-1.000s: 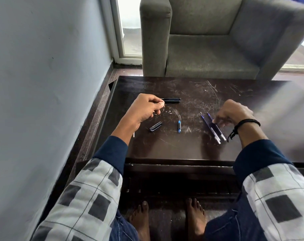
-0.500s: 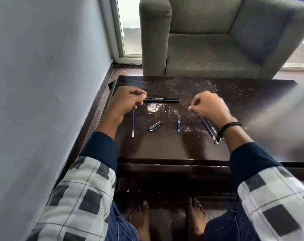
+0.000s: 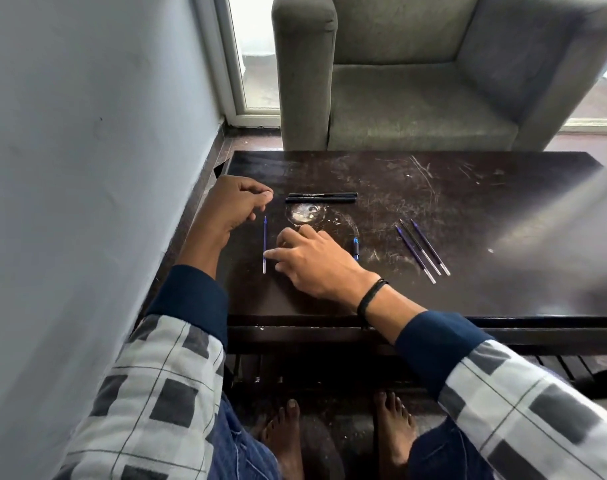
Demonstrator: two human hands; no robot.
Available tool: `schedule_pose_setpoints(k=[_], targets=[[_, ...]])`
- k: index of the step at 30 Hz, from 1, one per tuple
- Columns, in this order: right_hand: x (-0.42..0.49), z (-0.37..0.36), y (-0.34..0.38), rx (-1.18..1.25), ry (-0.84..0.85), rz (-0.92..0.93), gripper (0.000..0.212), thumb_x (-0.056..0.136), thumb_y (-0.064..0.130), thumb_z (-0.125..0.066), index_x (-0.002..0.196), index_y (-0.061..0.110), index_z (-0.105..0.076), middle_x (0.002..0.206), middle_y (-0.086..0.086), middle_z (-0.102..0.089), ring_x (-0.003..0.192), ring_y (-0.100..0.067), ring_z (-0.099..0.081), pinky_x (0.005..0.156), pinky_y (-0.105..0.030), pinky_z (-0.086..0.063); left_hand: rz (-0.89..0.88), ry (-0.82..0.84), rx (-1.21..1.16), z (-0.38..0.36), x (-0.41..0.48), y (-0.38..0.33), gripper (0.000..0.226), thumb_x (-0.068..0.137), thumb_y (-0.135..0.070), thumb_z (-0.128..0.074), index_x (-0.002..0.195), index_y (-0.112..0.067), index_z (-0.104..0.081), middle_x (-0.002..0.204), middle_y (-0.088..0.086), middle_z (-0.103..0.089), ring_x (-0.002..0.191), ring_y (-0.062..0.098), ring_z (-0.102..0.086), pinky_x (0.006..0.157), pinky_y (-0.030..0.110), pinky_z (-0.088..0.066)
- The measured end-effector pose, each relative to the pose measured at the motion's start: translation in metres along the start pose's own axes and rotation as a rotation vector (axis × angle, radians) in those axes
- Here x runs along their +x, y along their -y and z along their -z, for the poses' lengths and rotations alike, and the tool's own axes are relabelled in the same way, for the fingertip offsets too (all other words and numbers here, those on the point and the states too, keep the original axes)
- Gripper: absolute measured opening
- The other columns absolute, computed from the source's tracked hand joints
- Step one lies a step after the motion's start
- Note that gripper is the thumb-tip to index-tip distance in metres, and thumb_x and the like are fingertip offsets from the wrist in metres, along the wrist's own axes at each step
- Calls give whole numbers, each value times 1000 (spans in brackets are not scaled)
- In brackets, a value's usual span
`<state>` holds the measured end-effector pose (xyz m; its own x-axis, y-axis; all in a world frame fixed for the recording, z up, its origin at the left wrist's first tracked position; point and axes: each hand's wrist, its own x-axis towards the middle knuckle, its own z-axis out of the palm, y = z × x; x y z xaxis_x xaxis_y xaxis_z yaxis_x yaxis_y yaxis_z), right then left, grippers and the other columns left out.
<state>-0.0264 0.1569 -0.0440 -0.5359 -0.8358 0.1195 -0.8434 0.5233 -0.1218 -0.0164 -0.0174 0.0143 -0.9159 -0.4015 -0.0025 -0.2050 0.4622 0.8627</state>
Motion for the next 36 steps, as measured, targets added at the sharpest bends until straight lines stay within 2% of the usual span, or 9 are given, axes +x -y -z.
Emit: schedule_pose_setpoints(k=[5, 10, 13, 17, 19, 23, 27, 33, 36], targets=[[3, -10, 10, -46, -72, -10, 37, 99, 45, -51, 129, 26, -61, 124, 1, -57, 112, -27, -52, 87, -41, -44, -3, 6, 9, -3, -2, -1, 14, 94, -14, -67, 104, -15, -76, 78, -3, -69, 57, 0, -55, 50, 10, -42], [4, -17, 18, -48, -121, 38, 38, 96, 45, -54, 133, 34, -60, 127, 3, -59, 111, -26, -53, 86, -46, -42, -3, 7, 17, -2, -1, -1, 13, 94, -14, -66, 103, -15, -76, 79, -2, -69, 57, 2, -55, 52, 12, -43], [6, -21, 22, -40, -101, 42, 32, 97, 43, -54, 122, 28, -67, 122, 1, -61, 109, -26, -55, 88, -46, -43, 9, 22, 25, -3, -1, -1, 11, 94, -14, -66, 100, -16, -76, 79, 0, -69, 56, 4, -55, 50, 12, -44], [7, -20, 24, -39, -129, 57, 25, 93, 37, -64, 103, 15, -70, 108, -4, -63, 97, -28, -60, 78, -42, -46, 39, 20, 30, -3, 2, 3, 11, 93, -16, -67, 99, -15, -77, 76, 3, -69, 56, 9, -55, 57, 21, -45], [8, -16, 24, -7, -126, 48, 19, 92, 29, -66, 97, 11, -69, 103, -7, -63, 93, -30, -62, 75, -41, -46, 34, 16, 39, -3, 3, 3, 12, 94, -16, -67, 101, -15, -77, 76, 2, -69, 57, 9, -55, 55, 18, -44], [9, -10, 26, 117, -87, -34, 10, 91, 14, -62, 97, 8, -66, 99, -11, -65, 89, -34, -65, 75, -43, -51, -9, 8, 61, -6, 1, 1, 12, 94, -14, -66, 100, -15, -76, 76, -2, -68, 56, 2, -55, 47, 9, -42], [10, -6, 29, 155, -68, -84, 15, 87, 9, -58, 101, 8, -62, 99, -12, -66, 89, -35, -65, 74, -42, -51, -35, 23, 109, -11, 0, -1, 13, 93, -18, -67, 102, -15, -77, 80, 2, -71, 58, 6, -57, 54, 15, -44], [4, 7, 37, -85, -15, 37, 19, 88, 2, -52, 104, 6, -61, 104, -14, -64, 94, -34, -64, 71, -38, -42, -58, -29, 81, -13, -1, -3, 12, 92, -17, -68, 101, -16, -77, 80, 0, -70, 63, 7, -60, 61, 20, -49], [3, 9, 40, -128, 6, 38, 16, 89, 5, -52, 103, 7, -61, 104, -13, -65, 95, -33, -65, 68, -35, -35, -83, -65, 91, -13, -1, -5, 13, 93, -19, -68, 103, -19, -76, 84, 0, -72, 68, 12, -62, 70, 27, -54]])
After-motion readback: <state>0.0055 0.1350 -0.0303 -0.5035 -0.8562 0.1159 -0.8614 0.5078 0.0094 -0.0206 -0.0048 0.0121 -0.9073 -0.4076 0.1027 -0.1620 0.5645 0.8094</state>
